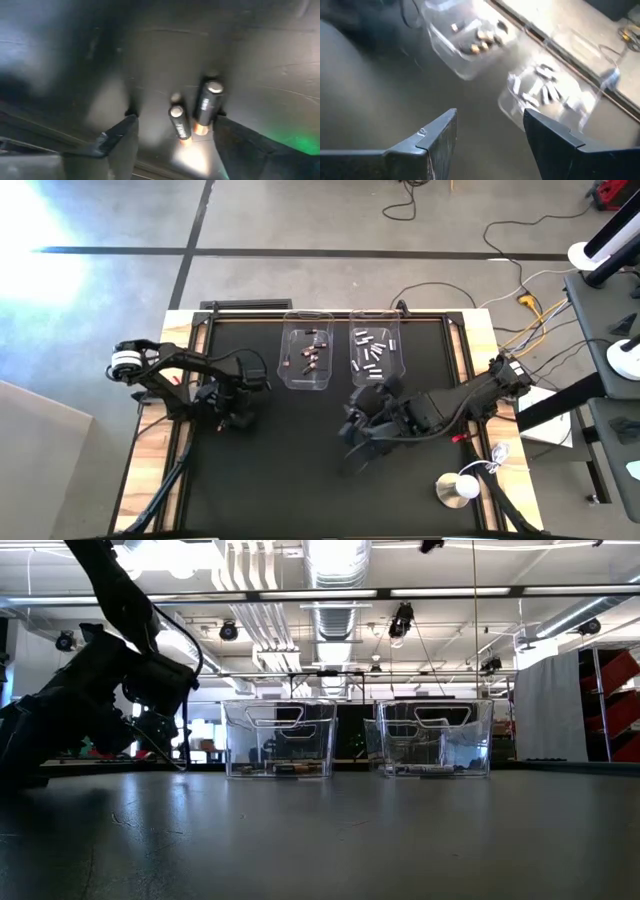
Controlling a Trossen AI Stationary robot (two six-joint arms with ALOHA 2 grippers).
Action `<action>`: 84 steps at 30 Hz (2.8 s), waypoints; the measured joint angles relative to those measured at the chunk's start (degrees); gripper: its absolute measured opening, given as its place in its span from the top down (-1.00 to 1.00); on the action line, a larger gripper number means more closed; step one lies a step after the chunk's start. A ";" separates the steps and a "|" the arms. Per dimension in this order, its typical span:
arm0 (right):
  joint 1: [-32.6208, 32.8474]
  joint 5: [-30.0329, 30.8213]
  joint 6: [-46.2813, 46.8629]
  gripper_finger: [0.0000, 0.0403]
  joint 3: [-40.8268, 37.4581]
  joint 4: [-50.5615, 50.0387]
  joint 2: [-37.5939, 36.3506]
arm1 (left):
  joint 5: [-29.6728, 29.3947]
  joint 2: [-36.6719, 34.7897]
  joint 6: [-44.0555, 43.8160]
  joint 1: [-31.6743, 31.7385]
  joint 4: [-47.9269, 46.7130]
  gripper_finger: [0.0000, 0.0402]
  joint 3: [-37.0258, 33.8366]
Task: Sort batteries
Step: Put the black battery into the left transparent bin
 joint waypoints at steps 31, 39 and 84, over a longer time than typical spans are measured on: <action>-3.89 -3.38 -34.85 -0.09 -0.39 35.20 0.39 | -3.68 -0.57 -9.81 -21.44 12.93 0.42 7.43; -3.86 -10.65 -32.40 -0.09 -8.24 35.41 0.42 | -7.08 -2.44 -12.00 -26.67 14.35 0.42 13.01; -2.64 -44.28 -65.98 -0.09 -29.64 64.97 12.89 | -31.60 3.64 -26.22 -68.08 29.16 0.32 9.08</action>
